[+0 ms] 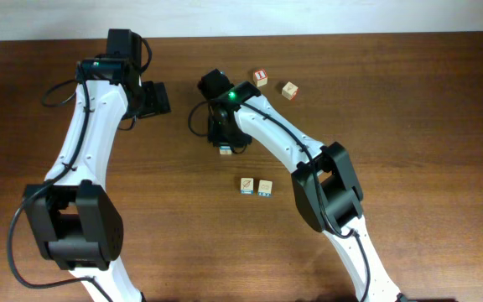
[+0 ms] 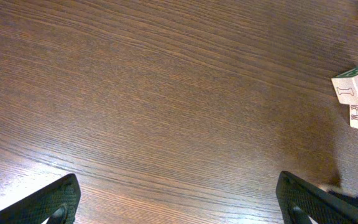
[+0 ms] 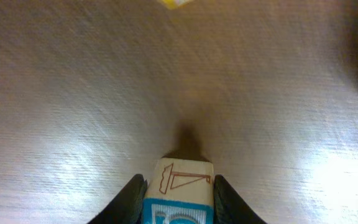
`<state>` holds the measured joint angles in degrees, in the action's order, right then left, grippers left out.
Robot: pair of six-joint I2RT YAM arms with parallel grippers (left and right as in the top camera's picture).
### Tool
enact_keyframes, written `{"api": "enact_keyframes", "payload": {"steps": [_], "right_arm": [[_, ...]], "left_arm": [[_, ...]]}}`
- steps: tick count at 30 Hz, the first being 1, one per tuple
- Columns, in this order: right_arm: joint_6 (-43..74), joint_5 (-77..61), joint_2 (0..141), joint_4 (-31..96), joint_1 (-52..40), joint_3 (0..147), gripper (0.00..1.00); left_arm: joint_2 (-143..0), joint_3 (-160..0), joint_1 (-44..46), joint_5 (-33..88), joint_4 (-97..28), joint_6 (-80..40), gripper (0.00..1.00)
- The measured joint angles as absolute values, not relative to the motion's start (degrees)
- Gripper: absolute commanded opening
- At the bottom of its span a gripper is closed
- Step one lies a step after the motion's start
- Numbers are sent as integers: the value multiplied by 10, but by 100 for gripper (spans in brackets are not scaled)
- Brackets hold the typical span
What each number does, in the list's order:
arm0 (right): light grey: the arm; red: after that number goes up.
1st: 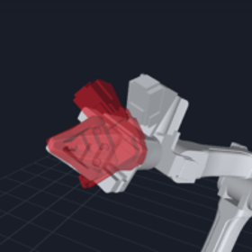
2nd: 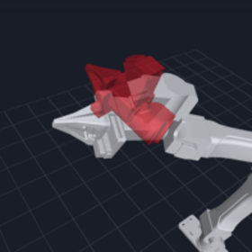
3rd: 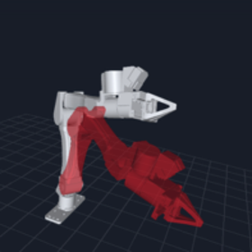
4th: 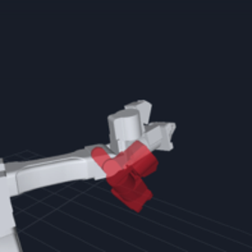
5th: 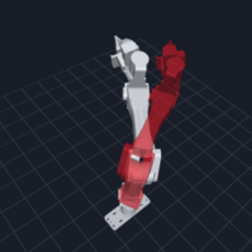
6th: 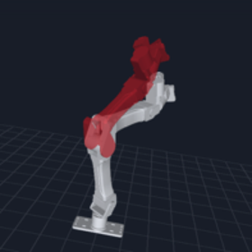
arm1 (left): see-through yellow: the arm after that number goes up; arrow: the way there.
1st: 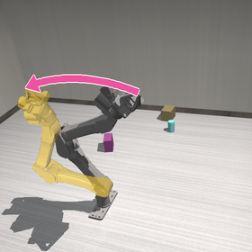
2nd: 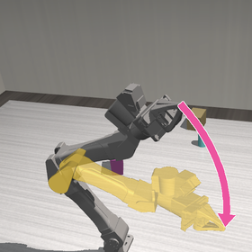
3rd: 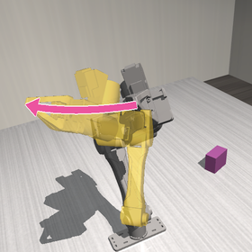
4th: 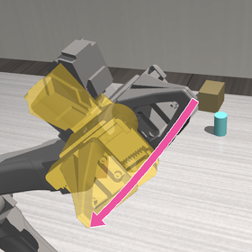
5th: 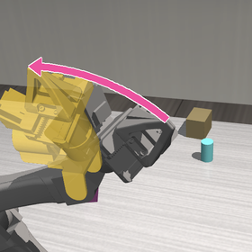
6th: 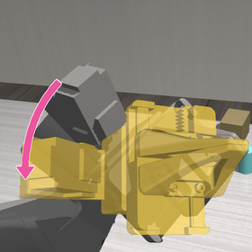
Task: Rotate 3 blocks
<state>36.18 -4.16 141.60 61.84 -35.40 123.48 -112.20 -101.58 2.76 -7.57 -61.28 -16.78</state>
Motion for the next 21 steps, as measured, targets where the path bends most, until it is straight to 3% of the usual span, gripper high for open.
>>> {"api": "enact_keyframes", "payload": {"steps": [6,10,16,18,21], "right_arm": [[362,-91,1416,783,-377,1233,35],[359,-64,1416,806,-413,1233,46],[349,-58,1416,824,-406,1244,46],[336,-58,1412,858,-396,1300,46],[309,-37,1377,966,-355,1537,46]], "left_arm": [[-1122,-1016,28,-76,-613,-168,99],[-1122,-1016,28,-76,-613,-168,99],[-1122,-1016,28,-76,-613,-168,99],[-1122,-1016,28,-76,-613,-168,99],[-1122,-1016,28,-76,-613,-168,99]]}}
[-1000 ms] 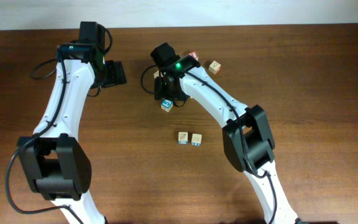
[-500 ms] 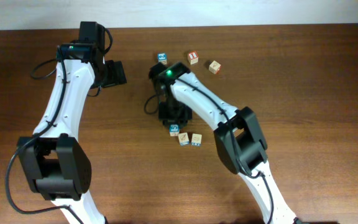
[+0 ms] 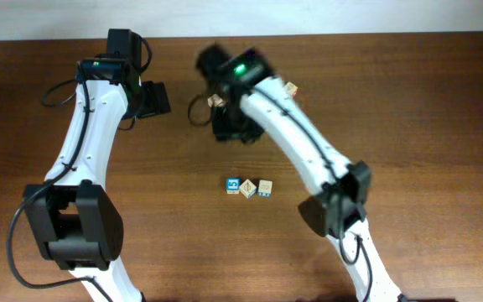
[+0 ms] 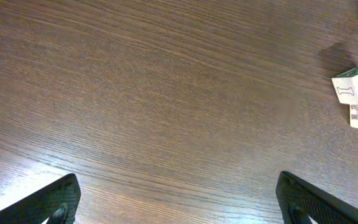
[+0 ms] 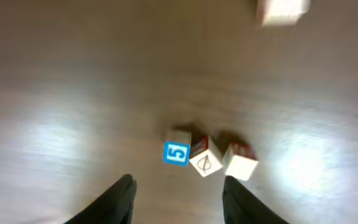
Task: Rotate 3 blocks
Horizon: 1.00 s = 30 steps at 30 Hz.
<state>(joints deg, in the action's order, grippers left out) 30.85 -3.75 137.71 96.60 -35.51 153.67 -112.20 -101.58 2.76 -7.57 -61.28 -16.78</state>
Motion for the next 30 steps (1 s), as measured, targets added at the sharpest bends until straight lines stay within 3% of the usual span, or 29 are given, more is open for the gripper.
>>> {"api": "enact_keyframes", "payload": {"steps": [2,6,9,12,15,19,25,30], "right_arm": [[281,-41,1337,970,-326,1615,46],[241,-41,1225,970,-300,1612,46],[237,-25,1048,970,-298,1485,47],[294,-22,949,956,-298,1219,46],[316,-71,987,822,-298,1017,37],[328,-143,1006,599,-298,825,37],[280,-162,1108,549,-329,803,46],[244,-154,1109,544,-337,802,42]], "left_arm": [[-1122,-1016,28,-76,-613,-168,99],[-1122,-1016,28,-76,-613,-168,99],[-1122,-1016,28,-76,-612,-168,99],[-1122,-1016,28,-76,-614,-168,99],[-1122,-1016,28,-76,-613,-168,99],[-1122,-1016,28,-76,-613,-168,99],[-1122,-1016,28,-76,-613,-168,99],[-1122,-1016,28,-76,-613,-168,99]]}}
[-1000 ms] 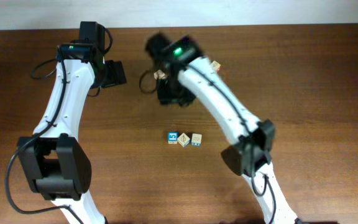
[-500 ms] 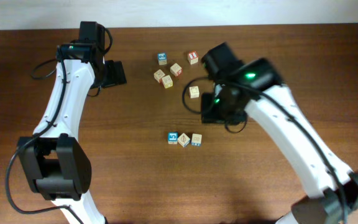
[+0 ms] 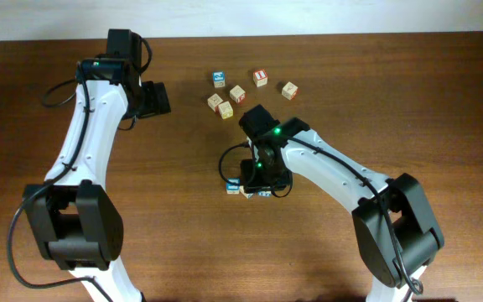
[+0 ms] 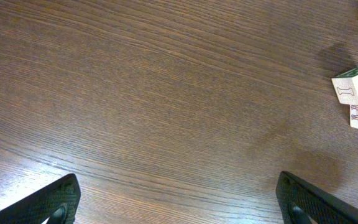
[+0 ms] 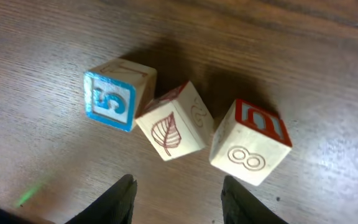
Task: Rotate 3 blocks
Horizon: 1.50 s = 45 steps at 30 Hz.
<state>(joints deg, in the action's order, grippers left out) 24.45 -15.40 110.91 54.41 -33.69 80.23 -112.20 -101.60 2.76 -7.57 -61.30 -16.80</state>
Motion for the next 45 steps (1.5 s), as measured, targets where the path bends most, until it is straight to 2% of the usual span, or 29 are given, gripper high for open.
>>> {"api": "enact_keyframes", "payload": {"steps": [1,6,12,18,20,22,27,30,37,45], "right_arm": [[262,-154,1109,553,-337,802,39],[347,-112,1109,573,-364,802,40],[234,-36,1110,608,-317,802,40],[91,-53,1110,556,-404,802,40],[73,-36,1110,554,-405,808,41],[87,-29,1110,552,-405,838,41],[246,-50,1120,555,-405,873,40],[268,-41,1148,586,-405,873,40],[113,-21,1155,566,-405,849,40],[76,-19,1155,531,-405,849,40]], "left_arm": [[-1122,-1016,28,-76,-613,-168,99],[-1122,-1016,28,-76,-613,-168,99],[-1122,-1016,28,-76,-613,-168,99],[-1122,-1016,28,-76,-613,-168,99],[-1122,-1016,28,-76,-613,-168,99],[-1122,-1016,28,-76,-613,-168,99],[-1122,-1016,28,-76,-613,-168,99],[-1122,-1016,28,-76,-613,-168,99],[-1122,-1016,28,-76,-613,-168,99],[-1122,-1016,28,-76,-613,-168,99]]}}
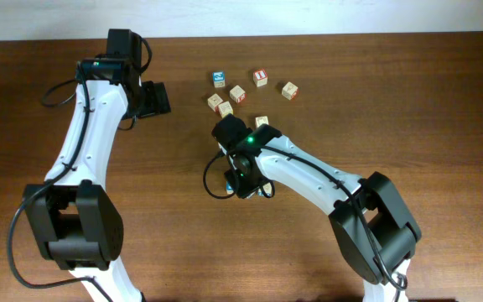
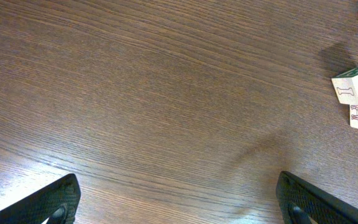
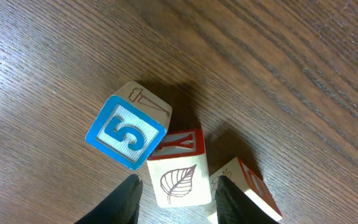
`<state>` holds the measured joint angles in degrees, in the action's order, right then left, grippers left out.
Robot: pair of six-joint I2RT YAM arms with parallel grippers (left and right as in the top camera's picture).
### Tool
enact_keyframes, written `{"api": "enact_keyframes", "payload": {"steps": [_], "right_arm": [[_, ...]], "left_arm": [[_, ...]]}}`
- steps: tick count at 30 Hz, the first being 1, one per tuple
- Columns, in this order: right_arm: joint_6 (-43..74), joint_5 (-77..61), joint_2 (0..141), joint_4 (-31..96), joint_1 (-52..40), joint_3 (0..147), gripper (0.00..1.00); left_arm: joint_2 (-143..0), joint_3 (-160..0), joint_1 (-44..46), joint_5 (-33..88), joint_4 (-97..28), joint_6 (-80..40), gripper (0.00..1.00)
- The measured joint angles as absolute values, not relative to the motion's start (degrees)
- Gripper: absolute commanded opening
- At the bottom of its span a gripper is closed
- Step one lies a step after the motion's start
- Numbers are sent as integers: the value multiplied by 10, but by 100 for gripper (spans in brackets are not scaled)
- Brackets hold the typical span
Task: Rotate 3 blocks
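Three blocks lie in a row mid-table: a blue "5" block, a leaf block and a red-edged block. My right gripper is open and low over them, with its fingers on either side of the leaf block, close to it. From above, the right gripper covers most of the row. My left gripper is open over bare wood at the back left.
Several loose blocks lie scattered at the back middle of the table, one more just beside the right arm. Two of them show at the right edge of the left wrist view.
My right wrist has turned and shifted slightly left over the row. The leaf block, skewed to the fingers before, now sits square between them. The left arm has not moved.
My right gripper was shut on the blue "5" block, away from a row of two blocks. Then that block stood at the row's left end and the gripper was open high above. It came down open over the row and now straddles the leaf block.
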<state>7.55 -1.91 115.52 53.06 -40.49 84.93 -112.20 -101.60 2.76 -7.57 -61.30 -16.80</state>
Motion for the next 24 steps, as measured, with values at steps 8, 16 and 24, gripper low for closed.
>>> {"api": "enact_keyframes", "payload": {"steps": [8,16,24], "right_arm": [[87,-15,1169,528,-405,848,26],[288,-13,1169,528,-387,848,26],[346,-65,1169,503,-384,848,49]], "left_arm": [[-1122,-1016,28,-76,-613,-168,99],[-1122,-1016,28,-76,-613,-168,99],[-1122,-1016,28,-76,-613,-168,99]]}}
